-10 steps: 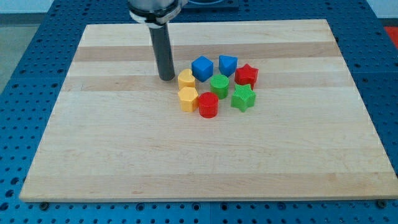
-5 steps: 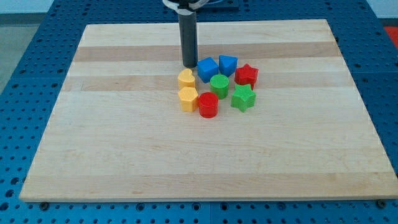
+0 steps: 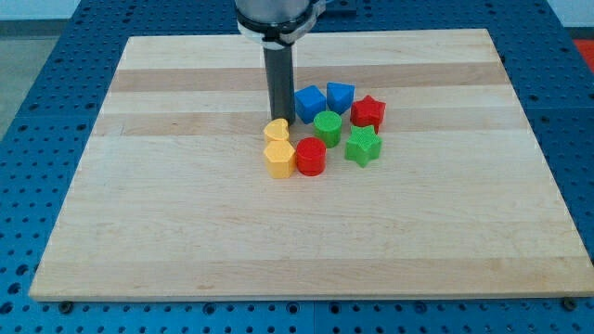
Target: Move green circle towards green star
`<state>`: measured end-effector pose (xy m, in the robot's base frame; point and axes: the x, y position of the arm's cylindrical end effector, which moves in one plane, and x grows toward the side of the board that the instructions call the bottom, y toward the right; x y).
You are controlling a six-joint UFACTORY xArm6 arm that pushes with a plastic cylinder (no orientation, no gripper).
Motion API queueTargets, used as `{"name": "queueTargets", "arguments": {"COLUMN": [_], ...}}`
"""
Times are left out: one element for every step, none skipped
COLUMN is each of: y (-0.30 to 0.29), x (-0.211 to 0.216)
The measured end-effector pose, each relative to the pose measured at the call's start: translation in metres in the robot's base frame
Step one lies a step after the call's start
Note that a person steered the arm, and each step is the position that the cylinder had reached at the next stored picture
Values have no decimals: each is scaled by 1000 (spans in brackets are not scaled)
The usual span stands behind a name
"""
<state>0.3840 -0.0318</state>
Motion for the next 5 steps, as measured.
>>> {"name": "queueTargets", "arguments": {"y": [14, 27, 37, 38, 38], "x": [-3, -11, -17, -17, -13]}}
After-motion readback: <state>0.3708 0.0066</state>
